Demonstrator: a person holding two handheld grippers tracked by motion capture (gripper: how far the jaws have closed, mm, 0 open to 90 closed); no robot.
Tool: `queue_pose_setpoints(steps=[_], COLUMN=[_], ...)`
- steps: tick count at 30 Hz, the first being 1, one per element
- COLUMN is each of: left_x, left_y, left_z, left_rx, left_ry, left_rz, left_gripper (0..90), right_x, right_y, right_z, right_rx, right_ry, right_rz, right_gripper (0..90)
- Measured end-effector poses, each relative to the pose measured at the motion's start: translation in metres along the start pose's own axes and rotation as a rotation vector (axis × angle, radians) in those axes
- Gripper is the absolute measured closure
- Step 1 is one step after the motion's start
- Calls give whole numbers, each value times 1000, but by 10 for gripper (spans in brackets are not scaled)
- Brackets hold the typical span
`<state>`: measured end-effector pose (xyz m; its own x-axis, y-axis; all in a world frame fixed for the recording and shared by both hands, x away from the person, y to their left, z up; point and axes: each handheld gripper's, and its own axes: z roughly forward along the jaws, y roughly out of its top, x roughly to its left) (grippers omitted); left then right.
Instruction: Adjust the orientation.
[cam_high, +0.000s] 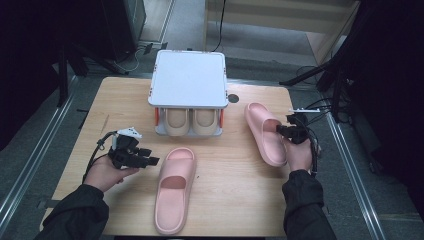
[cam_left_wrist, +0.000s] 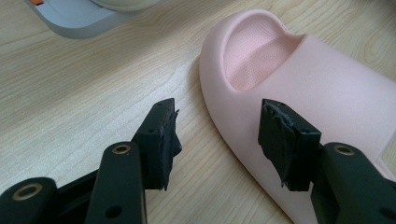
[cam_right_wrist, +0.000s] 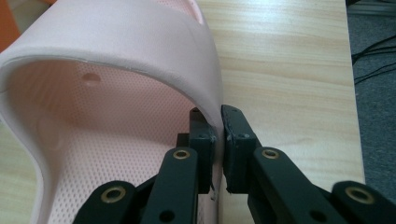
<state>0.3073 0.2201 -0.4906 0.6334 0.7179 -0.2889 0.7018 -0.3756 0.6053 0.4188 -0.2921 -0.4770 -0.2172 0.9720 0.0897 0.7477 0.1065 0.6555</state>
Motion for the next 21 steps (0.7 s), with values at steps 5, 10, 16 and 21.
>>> queue_pose_setpoints(steps=[5, 10, 16, 21], left_x=[3, 5, 5, 6], left_y=[4, 10, 15, 15], left_z=[0, 0, 3, 2], left_rx=[0, -4, 6, 6], left_ry=[-8, -45, -38, -32], left_rz=[2, -21, 28, 42], left_gripper=[482, 581, 653, 698], right_x=[10, 20, 27, 36], right_y=[-9, -20, -36, -47], right_z=[-15, -27, -44, -56], right_rx=[-2, -1, -5, -8], right_ry=[-9, 13, 38, 57], right_rz=[-46, -60, -46, -43], right_gripper=[846, 846, 846, 845])
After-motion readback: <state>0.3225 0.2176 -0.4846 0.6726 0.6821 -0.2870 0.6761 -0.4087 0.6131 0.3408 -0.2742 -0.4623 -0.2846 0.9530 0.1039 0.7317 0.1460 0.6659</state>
